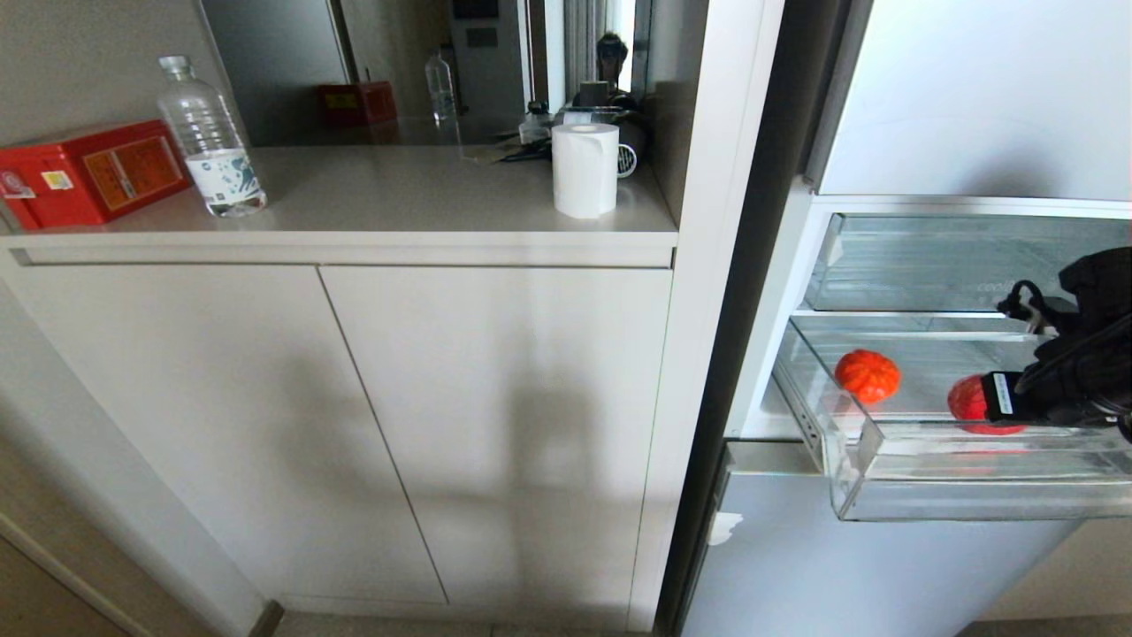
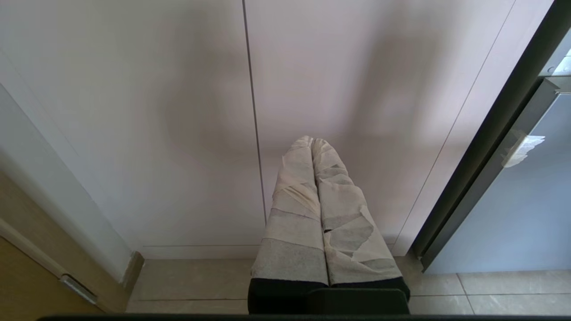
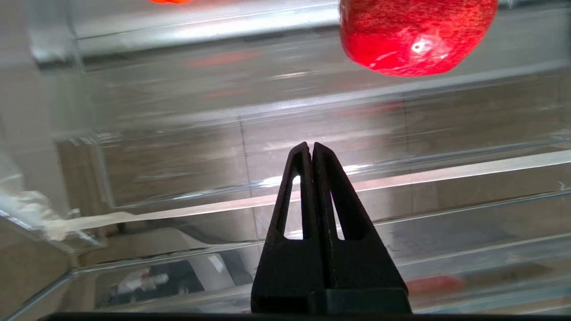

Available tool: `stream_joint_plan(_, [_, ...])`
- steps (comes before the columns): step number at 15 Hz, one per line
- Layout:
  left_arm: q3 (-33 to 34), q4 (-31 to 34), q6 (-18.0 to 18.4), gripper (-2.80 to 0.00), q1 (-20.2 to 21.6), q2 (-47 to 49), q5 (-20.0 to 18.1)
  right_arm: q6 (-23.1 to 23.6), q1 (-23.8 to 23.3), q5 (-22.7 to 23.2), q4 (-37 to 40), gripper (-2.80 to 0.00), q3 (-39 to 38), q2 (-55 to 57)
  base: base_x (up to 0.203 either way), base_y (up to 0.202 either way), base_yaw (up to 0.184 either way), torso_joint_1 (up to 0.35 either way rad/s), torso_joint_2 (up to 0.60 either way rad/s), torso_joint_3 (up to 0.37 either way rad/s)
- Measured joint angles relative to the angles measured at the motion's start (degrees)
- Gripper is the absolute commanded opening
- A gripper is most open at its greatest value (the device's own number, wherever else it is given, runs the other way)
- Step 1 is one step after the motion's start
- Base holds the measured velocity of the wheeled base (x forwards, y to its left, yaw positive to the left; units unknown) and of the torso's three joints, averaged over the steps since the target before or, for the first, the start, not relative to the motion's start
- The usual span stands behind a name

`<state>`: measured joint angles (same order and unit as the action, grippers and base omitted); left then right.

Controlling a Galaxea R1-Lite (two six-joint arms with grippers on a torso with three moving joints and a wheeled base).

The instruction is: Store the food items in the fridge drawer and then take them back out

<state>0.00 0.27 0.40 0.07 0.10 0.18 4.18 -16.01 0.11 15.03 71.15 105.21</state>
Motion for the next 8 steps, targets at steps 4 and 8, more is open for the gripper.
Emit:
stream_joint_plan(4, [0.0, 0.0, 0.0, -2.80, 0.0, 0.0, 0.0, 0.7, -0.9, 0.1, 0.0, -2.80, -4.5, -3.8, 0.000, 0.000, 0.000, 0.000, 0.00, 0.000])
stream_joint_plan(8, [0.0, 0.0, 0.0, -2.80, 0.0, 0.0, 0.0, 0.8, -1.6, 0.2, 0.0, -2.80, -9.5, -8.9, 0.000, 0.000, 0.000, 0.000, 0.00, 0.000])
